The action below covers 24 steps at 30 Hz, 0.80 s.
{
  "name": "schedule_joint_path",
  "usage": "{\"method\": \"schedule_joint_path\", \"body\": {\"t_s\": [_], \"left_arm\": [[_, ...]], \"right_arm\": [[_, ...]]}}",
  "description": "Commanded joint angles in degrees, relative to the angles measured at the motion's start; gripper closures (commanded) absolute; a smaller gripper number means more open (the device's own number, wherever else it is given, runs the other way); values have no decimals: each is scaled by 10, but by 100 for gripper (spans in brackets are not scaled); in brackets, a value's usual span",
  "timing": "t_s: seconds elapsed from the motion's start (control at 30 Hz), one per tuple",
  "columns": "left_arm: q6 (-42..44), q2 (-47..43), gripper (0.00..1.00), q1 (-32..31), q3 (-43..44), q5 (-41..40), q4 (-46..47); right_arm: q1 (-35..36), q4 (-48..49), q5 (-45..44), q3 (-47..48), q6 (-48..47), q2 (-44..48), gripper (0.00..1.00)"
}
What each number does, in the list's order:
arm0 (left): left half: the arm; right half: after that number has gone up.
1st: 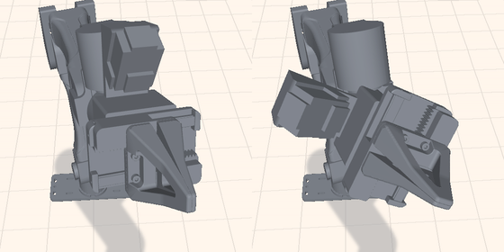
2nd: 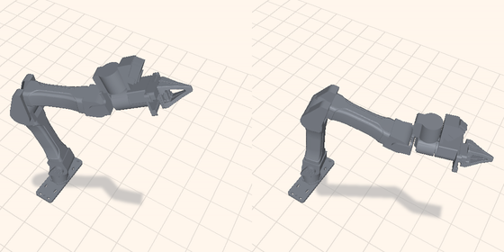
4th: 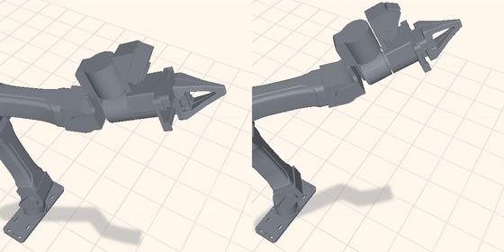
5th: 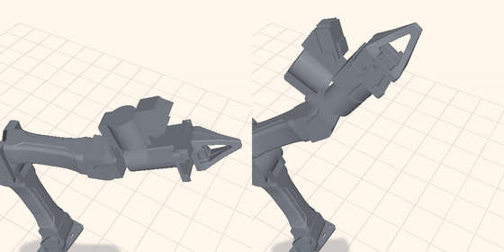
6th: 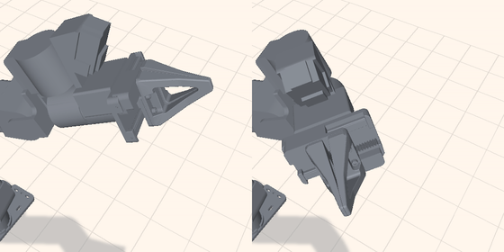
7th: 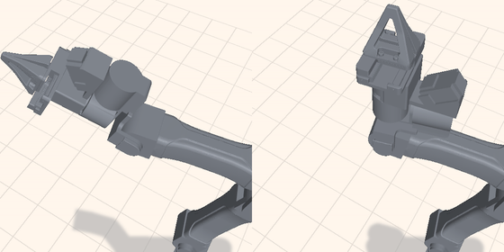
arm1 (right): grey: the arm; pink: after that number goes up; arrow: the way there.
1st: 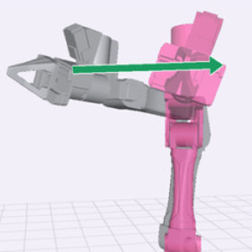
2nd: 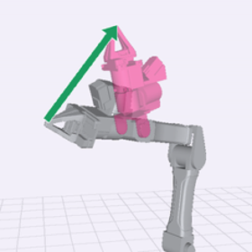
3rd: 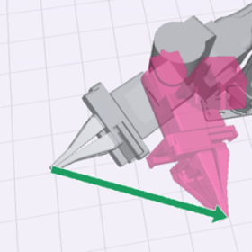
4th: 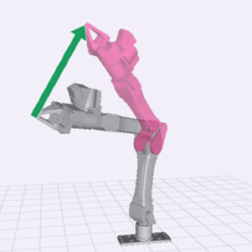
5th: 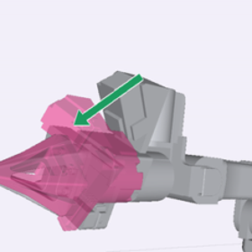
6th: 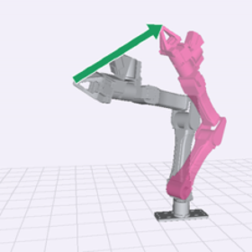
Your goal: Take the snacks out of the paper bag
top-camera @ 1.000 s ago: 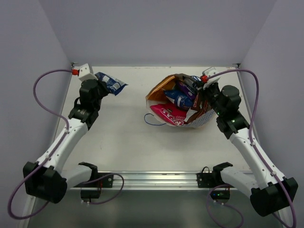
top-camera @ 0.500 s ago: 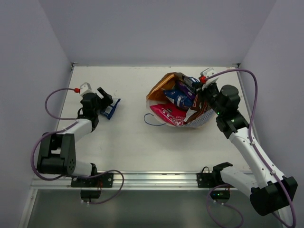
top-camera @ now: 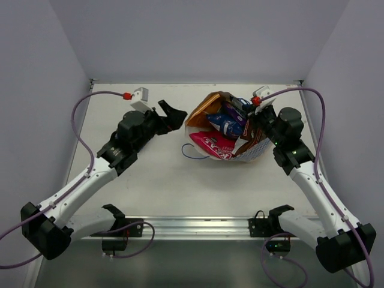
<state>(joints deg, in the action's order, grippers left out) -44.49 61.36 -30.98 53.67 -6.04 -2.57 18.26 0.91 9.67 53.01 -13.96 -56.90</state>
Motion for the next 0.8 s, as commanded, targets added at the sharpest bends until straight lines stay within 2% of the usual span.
{"method": "schedule_joint_path", "body": {"t_s": [0.0, 0.03, 0.13, 0.23, 0.4, 0.63, 0.77], "left_arm": [[-73, 33, 0, -87, 50, -36, -42], [-79, 46, 0, -133, 61, -56, -40], [-96, 119, 1, -199, 107, -95, -38], [-119, 174, 2, -222, 144, -80, -14], [-151, 260, 2, -233, 196, -88, 3], [-177, 370, 2, -231, 265, -189, -4], [-199, 419, 2, -220, 310, -199, -17]], "right_arm": [[1, 11, 24, 20, 2, 14, 100], [1, 12, 24, 20, 2, 14, 100], [1, 10, 22, 22, 2, 12, 100], [1, 10, 21, 23, 2, 14, 100], [1, 15, 20, 18, 2, 16, 100], [1, 23, 32, 10, 10, 21, 100], [1, 23, 39, 6, 14, 30, 100]]}}
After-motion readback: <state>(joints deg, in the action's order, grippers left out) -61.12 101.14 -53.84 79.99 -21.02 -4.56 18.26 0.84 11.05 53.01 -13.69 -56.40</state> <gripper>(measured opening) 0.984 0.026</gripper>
